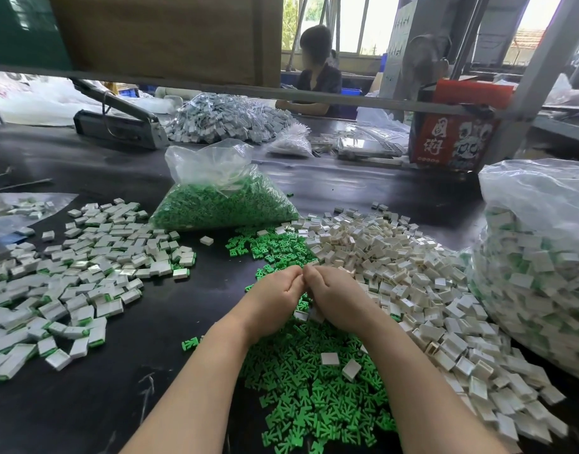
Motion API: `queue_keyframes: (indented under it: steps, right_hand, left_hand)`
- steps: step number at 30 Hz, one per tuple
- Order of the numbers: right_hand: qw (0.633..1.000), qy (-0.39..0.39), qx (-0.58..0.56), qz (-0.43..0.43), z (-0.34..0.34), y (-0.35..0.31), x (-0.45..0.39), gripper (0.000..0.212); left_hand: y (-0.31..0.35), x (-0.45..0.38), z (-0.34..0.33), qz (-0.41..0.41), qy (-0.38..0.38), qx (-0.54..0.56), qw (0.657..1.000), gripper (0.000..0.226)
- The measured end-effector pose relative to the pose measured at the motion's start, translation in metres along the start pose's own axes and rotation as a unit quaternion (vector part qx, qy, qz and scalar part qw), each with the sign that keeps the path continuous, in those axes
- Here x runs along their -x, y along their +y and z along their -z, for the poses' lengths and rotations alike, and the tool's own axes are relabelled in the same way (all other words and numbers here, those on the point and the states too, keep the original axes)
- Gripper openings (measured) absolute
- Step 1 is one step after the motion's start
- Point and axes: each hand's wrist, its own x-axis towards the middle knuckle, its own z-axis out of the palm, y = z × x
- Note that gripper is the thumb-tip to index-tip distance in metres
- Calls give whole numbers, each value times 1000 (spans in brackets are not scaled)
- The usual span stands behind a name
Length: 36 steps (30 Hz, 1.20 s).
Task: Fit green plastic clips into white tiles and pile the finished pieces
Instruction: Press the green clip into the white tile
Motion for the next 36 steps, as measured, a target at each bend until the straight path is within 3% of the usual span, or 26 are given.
queue_keyframes:
  steps: [6, 19, 24, 31, 36]
  right_hand:
    - [999, 18, 39, 4, -2, 6, -2, 44]
    - [1000, 3, -5, -6, 0, 12, 1, 44]
    - [983, 18, -185, -4, 3, 10, -1, 44]
    - [940, -67, -333, -30, 13, 15, 5, 38]
    - [905, -87, -415, -32, 14, 18, 5, 38]
  left_hand:
    - [0, -1, -2, -2, -17, 3, 1000, 27]
    - [0, 0, -1, -7, -60, 33, 998, 27]
    - [0, 2, 5, -10, -59, 146, 988, 20]
    - [8, 7, 16, -23, -40, 132, 990, 23]
    - [15, 8, 19, -31, 26, 140, 989, 12]
